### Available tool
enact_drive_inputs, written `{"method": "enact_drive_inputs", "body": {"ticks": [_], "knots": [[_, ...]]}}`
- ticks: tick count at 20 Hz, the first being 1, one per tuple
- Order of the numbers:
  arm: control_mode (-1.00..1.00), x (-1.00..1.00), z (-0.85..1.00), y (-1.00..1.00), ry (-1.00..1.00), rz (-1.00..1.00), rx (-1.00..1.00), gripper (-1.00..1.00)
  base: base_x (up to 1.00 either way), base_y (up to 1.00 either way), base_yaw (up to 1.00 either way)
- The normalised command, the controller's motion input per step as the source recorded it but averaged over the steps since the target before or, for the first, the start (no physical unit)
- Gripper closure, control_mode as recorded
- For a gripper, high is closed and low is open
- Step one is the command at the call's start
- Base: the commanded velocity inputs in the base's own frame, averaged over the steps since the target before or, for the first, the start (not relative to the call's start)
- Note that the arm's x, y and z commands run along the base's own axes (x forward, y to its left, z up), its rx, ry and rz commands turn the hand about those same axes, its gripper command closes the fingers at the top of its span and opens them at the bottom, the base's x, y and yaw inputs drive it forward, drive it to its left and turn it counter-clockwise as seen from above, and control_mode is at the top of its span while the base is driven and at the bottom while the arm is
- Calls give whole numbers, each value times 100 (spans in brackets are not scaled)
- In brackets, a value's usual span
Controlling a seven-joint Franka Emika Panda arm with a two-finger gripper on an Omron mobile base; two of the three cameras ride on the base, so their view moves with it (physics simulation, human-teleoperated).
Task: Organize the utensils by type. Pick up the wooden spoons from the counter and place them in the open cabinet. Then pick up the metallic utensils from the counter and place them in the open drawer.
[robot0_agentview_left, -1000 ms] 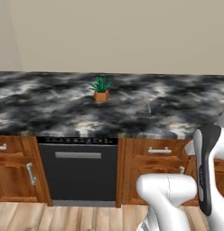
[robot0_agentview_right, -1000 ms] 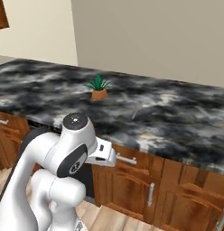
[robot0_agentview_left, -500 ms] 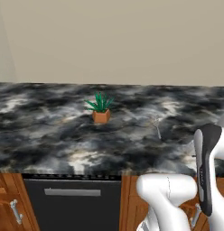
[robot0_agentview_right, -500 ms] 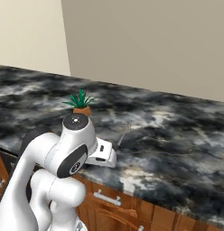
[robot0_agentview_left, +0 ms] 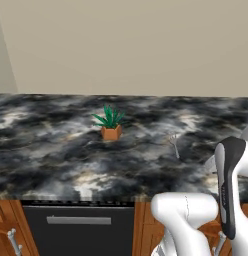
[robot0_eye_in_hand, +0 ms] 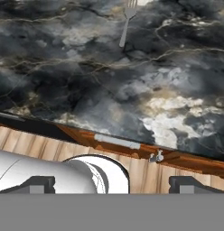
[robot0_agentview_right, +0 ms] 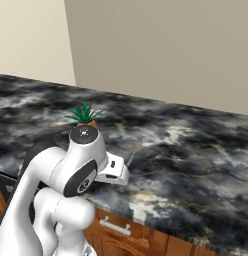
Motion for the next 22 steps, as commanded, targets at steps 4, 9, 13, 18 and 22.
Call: {"method": "enact_drive_inputs", "body": {"ticks": [4,9,13,18,22], "knots": [[100,0,0,0,0,0,0,-100,0,0,0],[100,0,0,0,0,0,0,-100,0,0,0],[100,0,0,0,0,0,0,-100,0,0,0],[-100,20,0,0,2,0,0,-100,12,0,0],[-100,73,0,0,2,0,0,-100,0,0,0]]}}
